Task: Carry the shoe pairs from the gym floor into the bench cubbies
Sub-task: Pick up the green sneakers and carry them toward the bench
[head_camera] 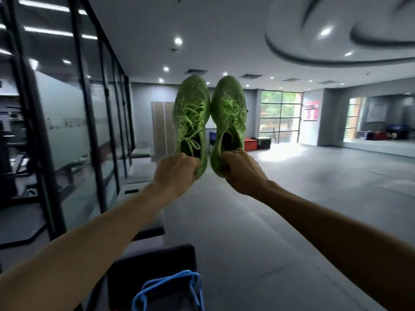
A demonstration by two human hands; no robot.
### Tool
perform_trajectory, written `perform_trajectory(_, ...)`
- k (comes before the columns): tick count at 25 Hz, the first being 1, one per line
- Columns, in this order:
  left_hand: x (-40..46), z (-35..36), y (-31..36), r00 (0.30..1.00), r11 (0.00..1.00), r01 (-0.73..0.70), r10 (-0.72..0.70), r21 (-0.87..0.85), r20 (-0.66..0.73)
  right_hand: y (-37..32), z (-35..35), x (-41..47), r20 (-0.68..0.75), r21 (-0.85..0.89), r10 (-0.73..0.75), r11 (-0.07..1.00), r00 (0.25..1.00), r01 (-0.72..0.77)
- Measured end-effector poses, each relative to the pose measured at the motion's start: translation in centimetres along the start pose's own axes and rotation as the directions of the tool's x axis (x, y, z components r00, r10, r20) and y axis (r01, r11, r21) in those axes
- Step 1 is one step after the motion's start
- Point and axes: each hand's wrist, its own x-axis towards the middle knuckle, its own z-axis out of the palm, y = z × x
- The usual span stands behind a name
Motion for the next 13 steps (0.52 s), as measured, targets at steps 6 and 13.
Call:
perform_trajectory(6,13.0,9.4,5.1,0.993,0.993,-0.117,0.116,-0.011,-0.026,14.7,2.3,3.8,-0.063,-0.101,0.039,0.994,0.997,-0.045)
perform_trajectory(13,30.4,21.8,6.1,0.984,0.986,-0.164,0.162,-0.026,-0.07,30.7,7.8,13.8,-0.107,-0.103,0.069,0.991,0.992,-0.08)
